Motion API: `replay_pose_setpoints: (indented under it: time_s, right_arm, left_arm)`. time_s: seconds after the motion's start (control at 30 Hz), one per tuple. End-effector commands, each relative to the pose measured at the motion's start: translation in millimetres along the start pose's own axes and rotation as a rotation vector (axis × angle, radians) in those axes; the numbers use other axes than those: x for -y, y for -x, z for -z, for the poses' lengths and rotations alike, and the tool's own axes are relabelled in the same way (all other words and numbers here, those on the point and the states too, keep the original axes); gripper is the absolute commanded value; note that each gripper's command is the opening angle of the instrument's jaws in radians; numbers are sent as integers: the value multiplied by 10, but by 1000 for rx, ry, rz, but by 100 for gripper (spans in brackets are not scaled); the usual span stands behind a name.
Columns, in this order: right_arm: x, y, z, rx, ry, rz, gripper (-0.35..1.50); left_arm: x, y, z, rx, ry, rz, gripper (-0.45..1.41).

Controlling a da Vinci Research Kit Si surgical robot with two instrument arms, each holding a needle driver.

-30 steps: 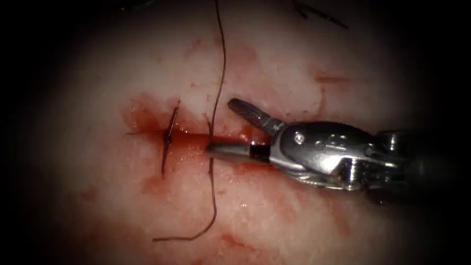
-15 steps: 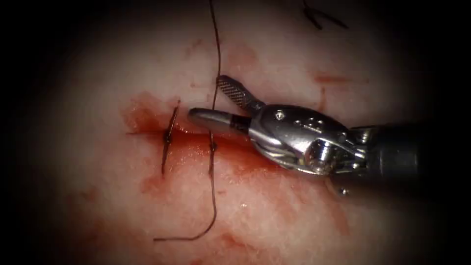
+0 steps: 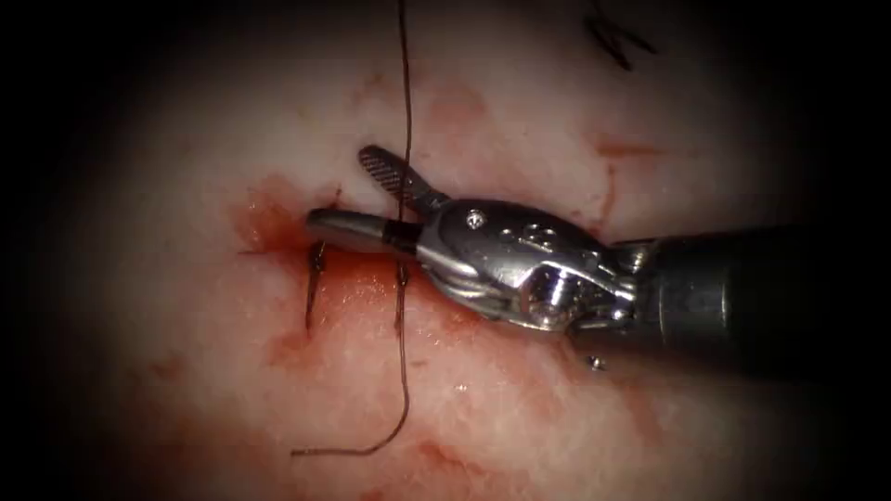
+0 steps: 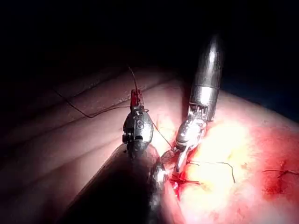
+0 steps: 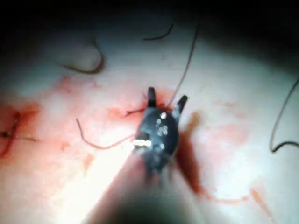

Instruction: Wound Closure

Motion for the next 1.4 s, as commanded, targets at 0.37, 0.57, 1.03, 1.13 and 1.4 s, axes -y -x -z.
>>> replay_pose_setpoints:
  time_s: [0.37, 0.57, 1.03, 1.13, 1.4]
  right_arm:
    - [15, 6, -19, 14, -51, 5, 135]
    - [16, 4, -15, 23, -101, 52, -1]
    - [14, -7, -9, -59, -42, 150, 136]
    - [13, -13, 4, -83, -26, 140, 148]
    - [8, -24, 87, -79, -43, 141, 148]
  left_arm:
    - [-7, -6, -10, -9, 8, -2, -45]
    - [-10, -8, -12, -10, 9, -2, -45]
    - [-9, -6, -8, -15, 21, -3, -45]
    - [-2, 2, -5, -12, 19, -7, -45]
    - [12, 56, -2, 36, 7, -35, -45]
